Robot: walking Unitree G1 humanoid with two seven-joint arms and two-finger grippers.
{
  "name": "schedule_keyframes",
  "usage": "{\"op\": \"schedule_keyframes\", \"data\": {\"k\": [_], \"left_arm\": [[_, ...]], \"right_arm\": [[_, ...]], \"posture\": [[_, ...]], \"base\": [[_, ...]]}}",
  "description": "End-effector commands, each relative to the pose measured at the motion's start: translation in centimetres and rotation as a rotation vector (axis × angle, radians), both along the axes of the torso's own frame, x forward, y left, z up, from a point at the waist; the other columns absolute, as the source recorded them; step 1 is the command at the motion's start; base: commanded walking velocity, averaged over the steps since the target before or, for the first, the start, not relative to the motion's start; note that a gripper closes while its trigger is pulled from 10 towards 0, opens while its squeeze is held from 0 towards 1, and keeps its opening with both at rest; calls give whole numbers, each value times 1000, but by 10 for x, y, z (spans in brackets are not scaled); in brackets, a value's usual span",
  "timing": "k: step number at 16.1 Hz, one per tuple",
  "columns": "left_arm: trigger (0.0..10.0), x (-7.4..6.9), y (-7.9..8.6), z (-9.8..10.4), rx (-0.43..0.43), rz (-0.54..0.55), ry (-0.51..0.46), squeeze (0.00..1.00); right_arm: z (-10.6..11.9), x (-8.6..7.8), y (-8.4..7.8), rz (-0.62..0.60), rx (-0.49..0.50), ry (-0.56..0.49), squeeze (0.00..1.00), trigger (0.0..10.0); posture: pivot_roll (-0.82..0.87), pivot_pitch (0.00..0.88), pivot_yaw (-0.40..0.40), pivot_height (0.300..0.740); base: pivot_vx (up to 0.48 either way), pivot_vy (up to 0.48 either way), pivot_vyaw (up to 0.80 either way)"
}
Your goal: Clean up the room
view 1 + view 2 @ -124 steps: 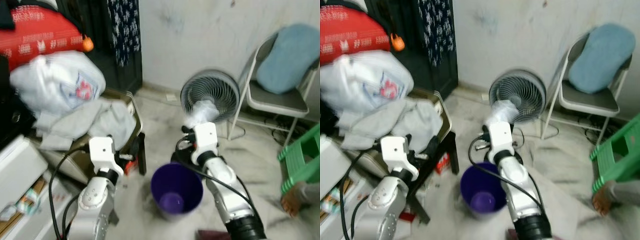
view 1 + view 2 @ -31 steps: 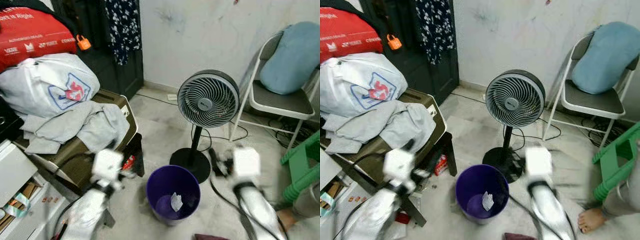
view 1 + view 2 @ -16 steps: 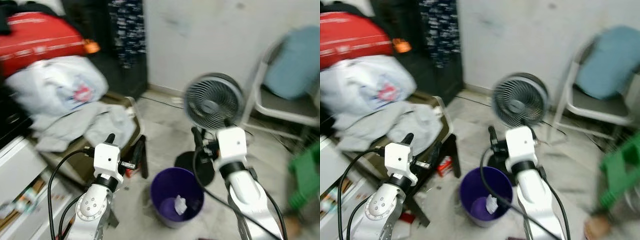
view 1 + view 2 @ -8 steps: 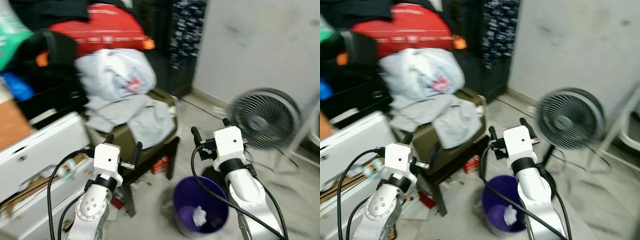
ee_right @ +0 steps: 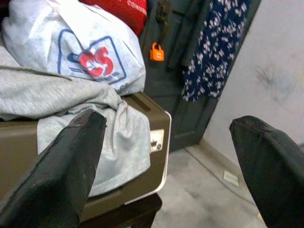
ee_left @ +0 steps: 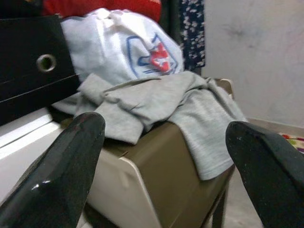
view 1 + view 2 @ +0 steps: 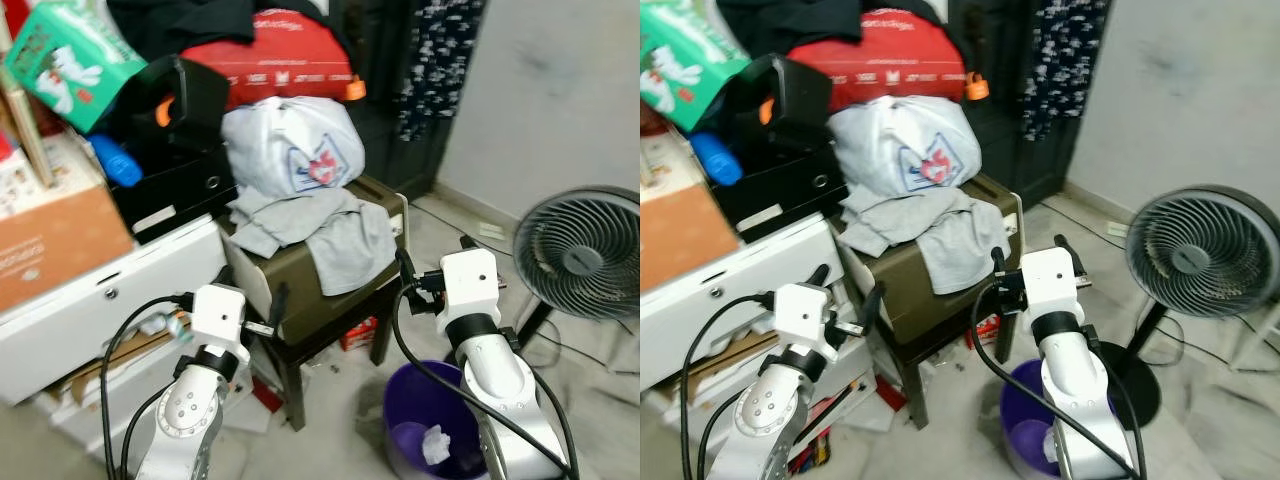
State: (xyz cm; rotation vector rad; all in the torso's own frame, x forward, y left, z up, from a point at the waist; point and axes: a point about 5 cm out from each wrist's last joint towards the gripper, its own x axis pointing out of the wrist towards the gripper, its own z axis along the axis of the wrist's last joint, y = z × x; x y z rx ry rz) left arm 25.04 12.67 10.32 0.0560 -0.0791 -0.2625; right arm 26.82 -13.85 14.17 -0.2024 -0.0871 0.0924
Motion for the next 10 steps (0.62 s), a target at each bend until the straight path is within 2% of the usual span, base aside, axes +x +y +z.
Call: {"op": "schedule_keyframes", "data": {"k": [1, 4, 10], "left_arm": [[10000, 1, -2, 1, 10, -10, -1, 0], [10000, 0, -2, 0, 13, -13, -1, 0], [10000, 0, 1, 2, -3, -18, -14, 0]], "right_arm": [[1, 1, -2, 3, -3, -5, 0, 10000], [0, 3, 5, 28, 44, 8, 0, 10000], [0, 5, 6, 46, 49, 4, 0, 10000]], "posture": [[-109, 19, 12, 740], [-102, 15, 9, 740], [-100, 9, 7, 740]], "base": [[0, 0, 800], [0, 0, 800], [0, 0, 800]]}}
